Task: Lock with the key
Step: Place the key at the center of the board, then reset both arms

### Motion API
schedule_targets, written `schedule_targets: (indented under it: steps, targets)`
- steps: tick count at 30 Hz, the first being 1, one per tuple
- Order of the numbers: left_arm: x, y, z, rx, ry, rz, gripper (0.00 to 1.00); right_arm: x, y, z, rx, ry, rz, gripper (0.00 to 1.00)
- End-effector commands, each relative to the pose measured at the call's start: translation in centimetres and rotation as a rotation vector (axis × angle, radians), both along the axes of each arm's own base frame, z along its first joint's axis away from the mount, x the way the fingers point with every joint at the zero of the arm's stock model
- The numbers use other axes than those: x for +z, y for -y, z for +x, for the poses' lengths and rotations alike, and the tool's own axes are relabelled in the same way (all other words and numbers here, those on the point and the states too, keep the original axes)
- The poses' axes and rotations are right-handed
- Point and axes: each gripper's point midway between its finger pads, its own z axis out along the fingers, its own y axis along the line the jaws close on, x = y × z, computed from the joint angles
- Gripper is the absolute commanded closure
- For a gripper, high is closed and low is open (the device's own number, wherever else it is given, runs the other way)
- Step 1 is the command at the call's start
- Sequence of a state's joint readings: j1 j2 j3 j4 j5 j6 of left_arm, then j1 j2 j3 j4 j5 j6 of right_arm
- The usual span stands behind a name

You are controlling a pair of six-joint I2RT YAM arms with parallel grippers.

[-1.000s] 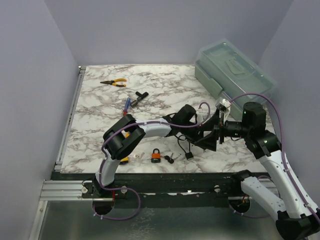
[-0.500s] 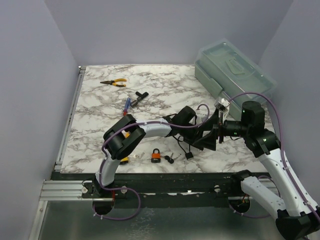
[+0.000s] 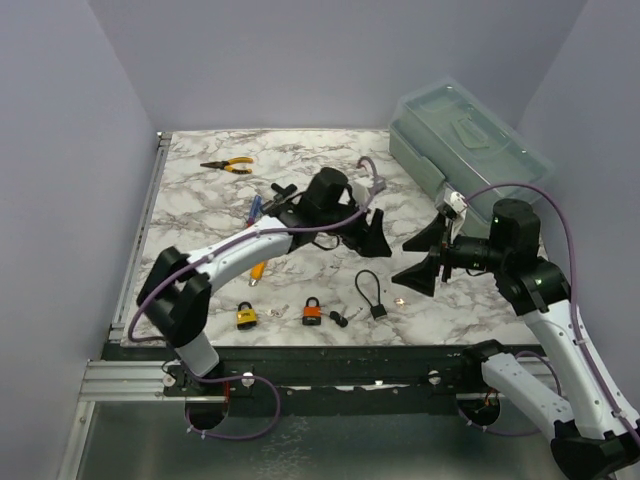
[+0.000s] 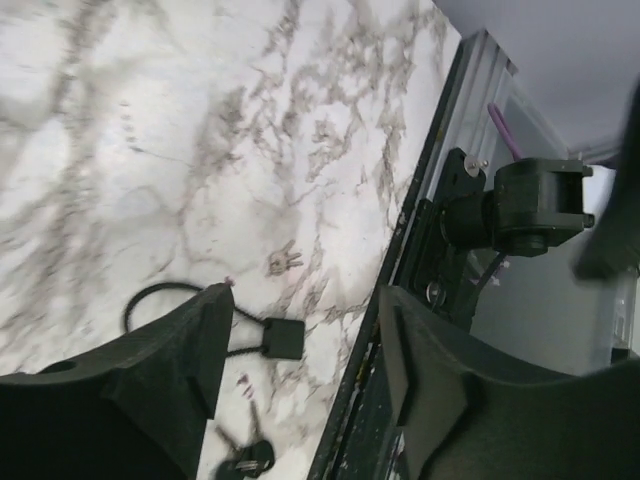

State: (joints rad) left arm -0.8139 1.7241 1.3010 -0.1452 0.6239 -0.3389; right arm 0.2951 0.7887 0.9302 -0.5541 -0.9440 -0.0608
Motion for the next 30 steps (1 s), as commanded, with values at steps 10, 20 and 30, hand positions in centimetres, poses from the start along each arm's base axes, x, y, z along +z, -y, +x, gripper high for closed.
schedule_targets:
  steps: [10,20,30]
  targets:
    - [12.0,-17.9,4.6,0.372,0.479,-0.001,0.06,-0.6,4.5,4.5,-0.344,0.093,-0.087,0.0]
    - [9.9,-34.0,3.5,0.804,0.558,0.365,0.01,-2.0,10.1,6.8,-0.662,0.119,-0.133,0.0]
    - [5.7,-42.2,-1.6,1.042,0.613,0.607,0.01,-4.3,13.6,6.2,-0.759,0.218,-0.222,0.0]
